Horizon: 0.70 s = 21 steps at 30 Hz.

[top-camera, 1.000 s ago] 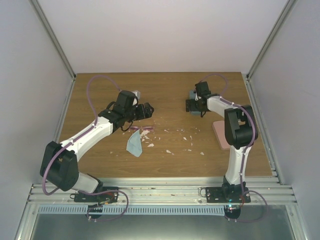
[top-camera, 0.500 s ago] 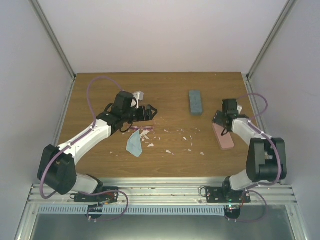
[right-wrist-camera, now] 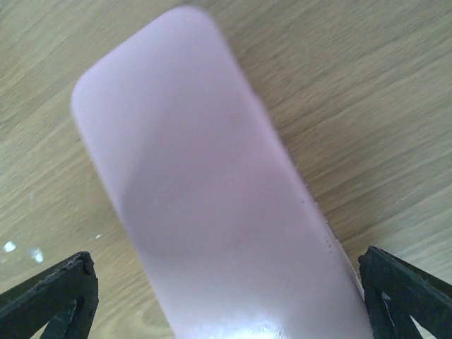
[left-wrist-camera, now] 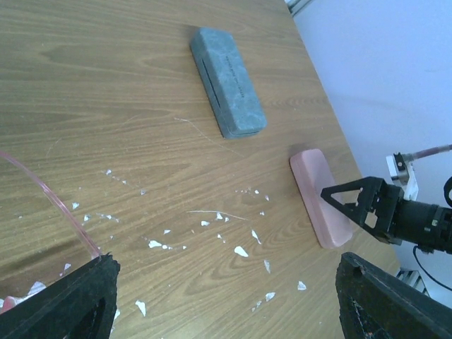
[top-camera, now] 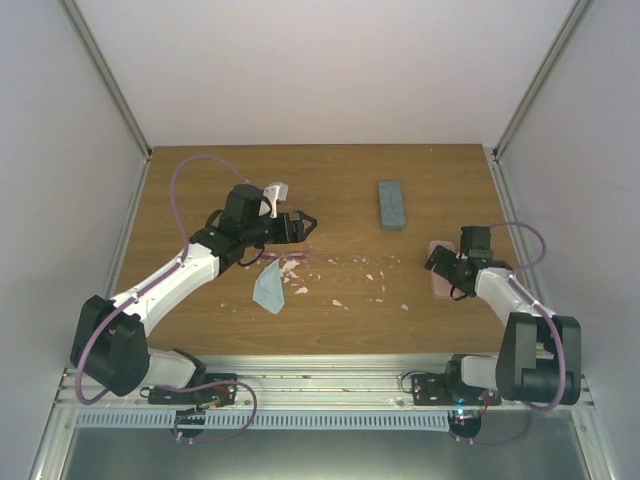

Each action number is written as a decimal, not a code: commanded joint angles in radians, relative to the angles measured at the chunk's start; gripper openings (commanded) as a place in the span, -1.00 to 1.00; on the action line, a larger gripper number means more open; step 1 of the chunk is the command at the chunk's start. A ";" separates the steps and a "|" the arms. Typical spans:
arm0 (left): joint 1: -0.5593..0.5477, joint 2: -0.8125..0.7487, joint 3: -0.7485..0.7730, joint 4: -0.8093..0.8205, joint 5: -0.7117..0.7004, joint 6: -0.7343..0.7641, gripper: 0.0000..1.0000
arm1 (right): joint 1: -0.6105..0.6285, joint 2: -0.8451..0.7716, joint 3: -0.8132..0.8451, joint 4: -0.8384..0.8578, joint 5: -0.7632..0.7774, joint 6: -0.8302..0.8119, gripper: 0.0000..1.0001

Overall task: Organize the sunglasses
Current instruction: Pick up the sunglasses case from the center of the board.

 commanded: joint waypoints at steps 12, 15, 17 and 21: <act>0.004 0.008 0.003 0.068 0.018 -0.004 0.68 | 0.226 0.097 0.022 -0.087 0.276 0.030 0.85; 0.004 0.008 0.003 0.068 0.017 -0.007 0.68 | 0.232 0.099 0.019 -0.081 0.255 0.025 0.60; 0.004 0.009 0.003 0.067 0.015 -0.009 0.68 | 0.233 0.096 0.017 -0.077 0.229 0.024 0.47; 0.005 0.012 0.003 0.069 0.016 -0.013 0.68 | 0.235 0.077 0.009 -0.059 0.178 0.018 0.26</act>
